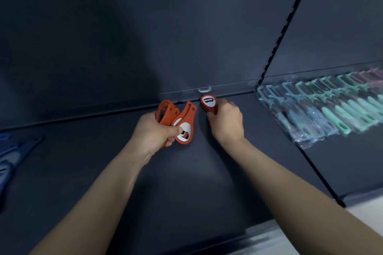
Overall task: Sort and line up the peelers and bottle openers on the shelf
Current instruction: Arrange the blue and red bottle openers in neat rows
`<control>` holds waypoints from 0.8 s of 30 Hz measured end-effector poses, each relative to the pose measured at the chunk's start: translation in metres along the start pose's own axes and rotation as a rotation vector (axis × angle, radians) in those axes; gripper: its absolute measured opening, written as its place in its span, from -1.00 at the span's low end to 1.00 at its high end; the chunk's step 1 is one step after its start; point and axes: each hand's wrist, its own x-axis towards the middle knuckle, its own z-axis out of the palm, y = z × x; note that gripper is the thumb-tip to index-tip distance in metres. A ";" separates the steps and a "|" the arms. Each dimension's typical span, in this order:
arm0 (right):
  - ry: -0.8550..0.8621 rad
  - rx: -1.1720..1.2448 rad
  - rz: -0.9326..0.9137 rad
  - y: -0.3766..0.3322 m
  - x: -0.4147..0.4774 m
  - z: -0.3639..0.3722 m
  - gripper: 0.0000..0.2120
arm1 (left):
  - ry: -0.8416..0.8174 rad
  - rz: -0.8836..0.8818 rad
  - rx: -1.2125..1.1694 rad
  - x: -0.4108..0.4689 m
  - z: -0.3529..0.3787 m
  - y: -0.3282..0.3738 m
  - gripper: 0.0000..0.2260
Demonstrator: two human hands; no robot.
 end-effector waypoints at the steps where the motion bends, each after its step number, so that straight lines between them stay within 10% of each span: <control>1: 0.003 0.009 -0.001 0.000 0.000 0.000 -0.83 | -0.002 0.000 0.001 0.001 0.000 0.000 -0.87; 24: 0.029 0.008 0.008 0.012 -0.022 -0.006 -0.79 | -0.004 0.003 -0.009 0.011 0.010 0.003 -0.88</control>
